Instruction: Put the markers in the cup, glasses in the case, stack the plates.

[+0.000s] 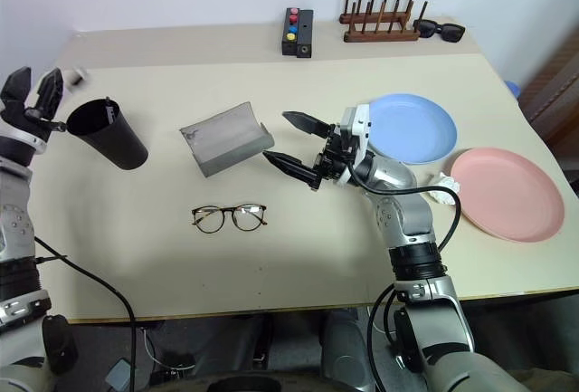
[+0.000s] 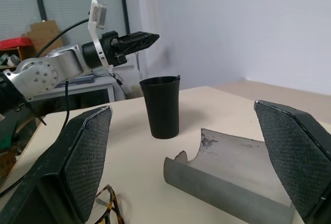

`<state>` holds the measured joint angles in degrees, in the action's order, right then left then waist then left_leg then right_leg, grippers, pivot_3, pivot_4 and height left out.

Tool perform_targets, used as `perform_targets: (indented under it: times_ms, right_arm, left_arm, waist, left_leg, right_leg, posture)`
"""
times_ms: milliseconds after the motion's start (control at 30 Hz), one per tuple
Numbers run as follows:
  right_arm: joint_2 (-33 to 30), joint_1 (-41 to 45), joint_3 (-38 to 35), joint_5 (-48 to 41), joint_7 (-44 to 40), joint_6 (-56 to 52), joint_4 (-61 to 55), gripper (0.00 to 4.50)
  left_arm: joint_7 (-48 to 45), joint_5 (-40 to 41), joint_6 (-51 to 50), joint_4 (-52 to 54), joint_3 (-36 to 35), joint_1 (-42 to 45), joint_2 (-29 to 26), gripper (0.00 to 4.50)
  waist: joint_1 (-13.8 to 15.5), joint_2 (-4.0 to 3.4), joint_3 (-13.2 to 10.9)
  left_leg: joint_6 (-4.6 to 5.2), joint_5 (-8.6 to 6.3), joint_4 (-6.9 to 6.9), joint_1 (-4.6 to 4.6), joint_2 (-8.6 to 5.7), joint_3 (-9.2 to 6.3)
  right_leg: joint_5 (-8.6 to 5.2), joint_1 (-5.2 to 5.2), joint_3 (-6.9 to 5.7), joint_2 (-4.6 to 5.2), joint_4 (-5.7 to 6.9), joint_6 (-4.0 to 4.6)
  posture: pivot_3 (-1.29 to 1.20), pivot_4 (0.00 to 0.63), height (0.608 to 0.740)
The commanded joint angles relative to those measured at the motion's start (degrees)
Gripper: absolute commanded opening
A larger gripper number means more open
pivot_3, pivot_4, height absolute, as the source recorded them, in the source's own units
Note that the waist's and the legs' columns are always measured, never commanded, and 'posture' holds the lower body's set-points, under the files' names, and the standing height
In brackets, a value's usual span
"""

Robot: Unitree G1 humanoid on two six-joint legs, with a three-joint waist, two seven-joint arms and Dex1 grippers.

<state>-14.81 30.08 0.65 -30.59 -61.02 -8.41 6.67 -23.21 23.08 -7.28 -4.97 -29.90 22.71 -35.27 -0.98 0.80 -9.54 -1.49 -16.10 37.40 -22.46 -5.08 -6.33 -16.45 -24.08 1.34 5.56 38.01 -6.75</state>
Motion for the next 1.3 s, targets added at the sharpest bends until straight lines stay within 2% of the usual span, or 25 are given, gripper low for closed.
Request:
perform_targets:
  times_ms: [33,67,600,867,1133,1300]
  right_arm:
    - [0.0,1.4,-0.5,-0.6,0.3,0.2,-2.3,4.50]
    - [0.0,1.5,-0.5,-0.5,0.4,0.2,-2.2,4.50]
    - [-0.6,1.1,-0.6,0.6,0.2,1.6,-1.4,4.50]
    - [-2.9,0.0,-0.6,2.4,2.5,0.3,-3.6,4.50]
    - [-5.6,-1.7,-0.6,8.1,6.9,3.3,-2.7,4.50]
    - [-7.2,-1.7,-0.5,8.2,7.9,-0.7,-3.7,4.50]
  left_arm:
    - [0.3,-0.2,1.1,1.0,-0.2,-0.1,-0.4,4.24]
    - [0.3,-0.1,1.0,1.1,-0.2,-0.1,-0.3,4.49]
    - [0.4,3.2,-1.0,2.7,-1.1,1.2,-0.8,4.49]
    - [-1.3,8.7,-7.8,4.9,-0.4,4.1,-1.9,4.49]
    - [-2.4,8.3,-18.3,7.2,6.8,10.0,-4.8,4.49]
    - [-5.5,8.4,-25.5,6.1,10.5,12.9,-7.6,4.49]
  waist:
    - [0.0,0.00,0.0]
    - [0.0,0.00,0.0]
    - [0.0,0.00,0.0]
    - [0.1,0.01,0.0]
    - [0.0,0.00,0.0]
    - [-0.3,0.00,0.0]
  left_leg:
    - [0.00,0.00,0.00,0.00,0.00,0.00]
    - [0.00,0.00,0.00,0.00,0.00,0.00]
    - [0.00,0.00,0.00,0.00,0.00,0.00]
    - [0.00,0.00,0.01,0.00,0.00,0.00]
    - [0.00,0.00,0.00,-0.01,-0.02,0.00]
    - [0.00,0.00,-0.04,-0.01,0.00,0.01]
  right_leg:
    - [0.00,0.00,0.00,0.00,0.00,0.00]
    - [0.00,0.00,0.00,0.00,0.00,0.00]
    - [0.00,0.00,0.00,0.00,0.00,0.00]
    - [0.00,0.00,0.00,0.00,0.00,0.00]
    - [0.00,-0.01,0.00,-0.01,0.01,0.00]
    - [0.00,-0.04,0.01,-0.02,0.02,0.00]
  posture:
    - [0.00,0.150,0.740]
    - [0.00,0.150,0.740]
    - [0.00,0.150,0.740]
    - [0.00,0.150,0.740]
    - [0.00,0.150,0.740]
    - [0.00,0.150,0.740]
